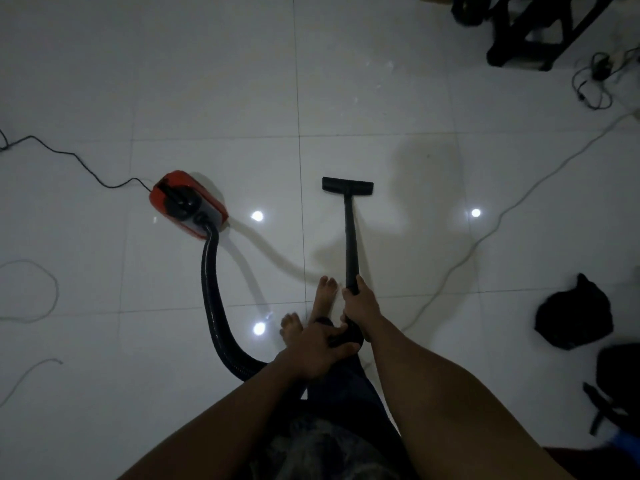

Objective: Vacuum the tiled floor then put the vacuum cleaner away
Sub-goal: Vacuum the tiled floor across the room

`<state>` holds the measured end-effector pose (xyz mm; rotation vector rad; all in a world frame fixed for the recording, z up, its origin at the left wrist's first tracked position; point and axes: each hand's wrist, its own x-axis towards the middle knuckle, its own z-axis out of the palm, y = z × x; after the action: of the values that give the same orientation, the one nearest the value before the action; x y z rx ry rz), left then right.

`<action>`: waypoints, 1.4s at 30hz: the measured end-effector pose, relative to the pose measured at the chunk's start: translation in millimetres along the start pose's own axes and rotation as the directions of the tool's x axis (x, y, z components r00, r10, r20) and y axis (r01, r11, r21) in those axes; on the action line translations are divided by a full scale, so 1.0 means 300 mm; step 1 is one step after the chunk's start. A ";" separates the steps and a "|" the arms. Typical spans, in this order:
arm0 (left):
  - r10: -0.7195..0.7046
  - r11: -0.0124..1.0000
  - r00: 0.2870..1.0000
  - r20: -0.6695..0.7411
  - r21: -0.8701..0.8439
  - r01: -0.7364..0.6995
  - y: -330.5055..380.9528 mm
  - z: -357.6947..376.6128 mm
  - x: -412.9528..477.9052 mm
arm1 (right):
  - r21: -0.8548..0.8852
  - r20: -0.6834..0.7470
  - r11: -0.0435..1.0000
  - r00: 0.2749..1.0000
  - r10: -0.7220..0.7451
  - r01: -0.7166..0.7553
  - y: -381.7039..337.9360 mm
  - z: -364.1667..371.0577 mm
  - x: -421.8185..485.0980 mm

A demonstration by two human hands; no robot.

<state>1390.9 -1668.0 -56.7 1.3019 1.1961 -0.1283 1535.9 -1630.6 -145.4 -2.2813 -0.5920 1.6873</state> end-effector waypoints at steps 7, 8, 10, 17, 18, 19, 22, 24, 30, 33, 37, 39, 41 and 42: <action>0.025 1.000 1.000 0.019 -0.015 -0.025 0.028 0.030 0.054 | 0.091 -0.005 0.994 0.998 0.060 -0.060 0.005 -0.044 0.047; 0.018 1.000 1.000 0.019 0.009 -0.019 0.044 0.026 0.064 | 0.087 -0.010 0.995 0.999 0.052 -0.051 -0.001 -0.056 0.061; -0.024 0.998 1.000 0.010 0.062 0.024 0.071 0.023 0.096 | 0.068 -0.007 0.997 1.000 0.030 -0.030 -0.019 -0.084 0.086; -0.078 0.993 0.997 0.018 -0.084 0.079 0.229 0.033 0.252 | -0.003 0.042 1.000 0.999 0.024 -0.024 -0.105 -0.261 0.204; -0.090 0.988 0.996 0.022 -0.123 0.092 0.264 0.034 0.279 | -0.045 0.049 0.999 0.999 0.002 0.001 -0.124 -0.294 0.227; -0.092 0.984 0.995 0.028 -0.153 0.095 0.295 0.033 0.303 | -0.081 0.056 0.997 0.998 -0.016 0.020 -0.141 -0.321 0.249; -0.114 0.968 0.993 0.035 -0.219 0.119 0.383 0.037 0.393 | -0.078 0.089 0.997 0.996 -0.023 0.030 -0.197 -0.414 0.319; -0.127 0.963 0.992 0.025 -0.235 0.129 0.439 0.035 0.458 | -0.086 0.114 0.996 0.993 -0.022 0.031 -0.244 -0.469 0.368; -0.146 0.943 0.987 -0.062 -0.312 0.120 0.556 -0.035 0.619 | -0.083 0.175 0.996 0.985 0.003 0.012 -0.430 -0.555 0.510; -0.155 0.936 0.983 -0.103 -0.332 0.113 0.592 -0.090 0.677 | -0.111 0.205 0.993 0.979 -0.011 0.035 -0.518 -0.565 0.561; -0.172 0.920 0.974 -0.147 -0.379 0.105 0.625 -0.178 0.726 | -0.139 0.233 0.989 0.972 -0.007 0.040 -0.637 -0.542 0.617; -0.169 0.905 0.973 -0.158 -0.415 0.089 0.644 -0.236 0.748 | -0.137 0.235 0.990 0.972 -0.006 0.039 -0.698 -0.525 0.643; -0.148 0.888 0.972 -0.180 -0.456 0.051 0.660 -0.303 0.766 | -0.139 0.238 0.989 0.971 -0.012 0.046 -0.760 -0.504 0.671; -0.128 0.879 0.976 -0.178 -0.477 0.028 0.664 -0.337 0.773 | -0.139 0.239 0.989 0.971 -0.014 0.049 -0.792 -0.492 0.684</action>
<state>1566.9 -1398.8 -73.4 0.8477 1.3525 0.2364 1685.7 -1319.1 -175.2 -2.1634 -0.8205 1.9783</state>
